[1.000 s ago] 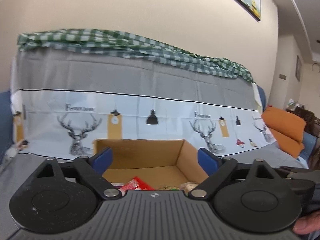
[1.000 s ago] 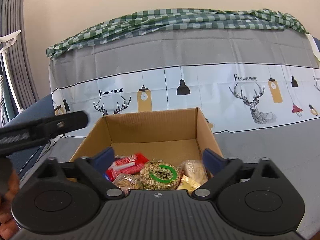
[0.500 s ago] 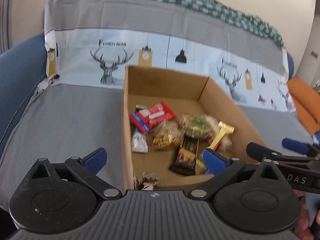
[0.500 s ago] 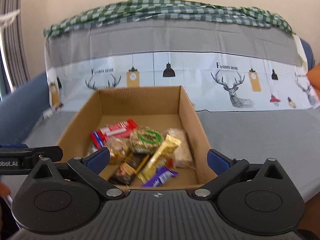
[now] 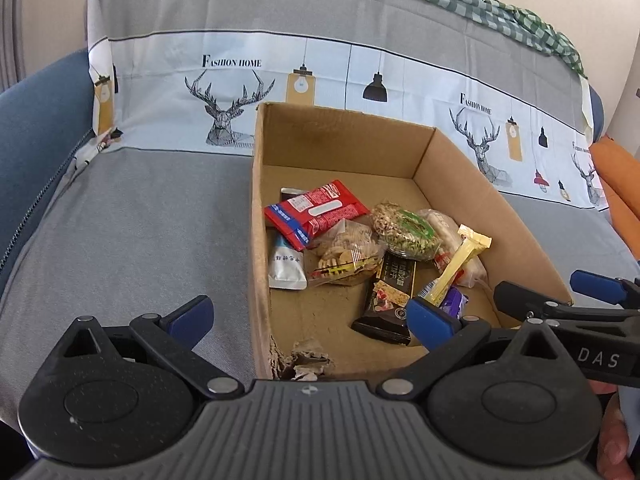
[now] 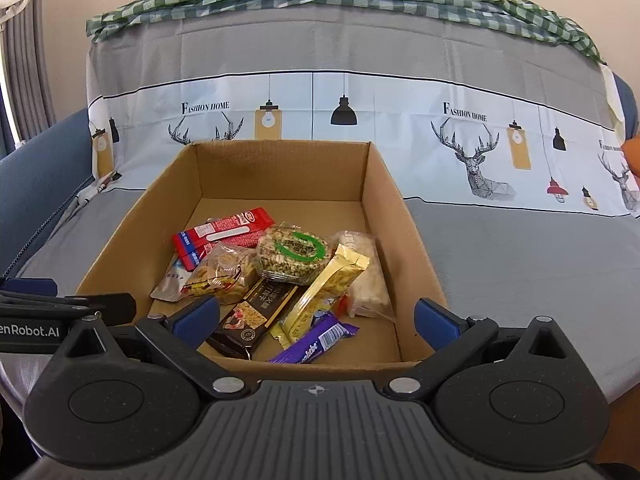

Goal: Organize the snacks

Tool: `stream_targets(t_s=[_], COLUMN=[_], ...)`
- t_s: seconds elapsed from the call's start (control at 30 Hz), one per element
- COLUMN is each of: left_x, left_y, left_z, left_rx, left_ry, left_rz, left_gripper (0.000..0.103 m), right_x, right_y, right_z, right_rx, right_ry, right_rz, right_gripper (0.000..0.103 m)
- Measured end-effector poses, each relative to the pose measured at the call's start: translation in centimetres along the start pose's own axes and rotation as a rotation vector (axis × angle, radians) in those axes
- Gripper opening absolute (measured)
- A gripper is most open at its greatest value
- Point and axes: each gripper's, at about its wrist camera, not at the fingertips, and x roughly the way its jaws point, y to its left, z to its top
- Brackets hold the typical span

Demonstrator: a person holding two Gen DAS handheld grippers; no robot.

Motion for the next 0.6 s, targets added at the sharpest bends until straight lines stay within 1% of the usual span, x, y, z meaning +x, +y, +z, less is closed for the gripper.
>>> stream_targets(t_s=[0.6], left_x=[-0.04], left_y=[-0.18], left_z=[-0.04], left_rx=[0.0], left_ry=[-0.011], left_rz=[-0.002], left_gripper=[0.102], right_x=[0.53], right_y=[-0.07], right_z=[0.05], right_rx=[0.013], right_ry=[0.02], right_rz=[0.002], right_gripper=[0.102])
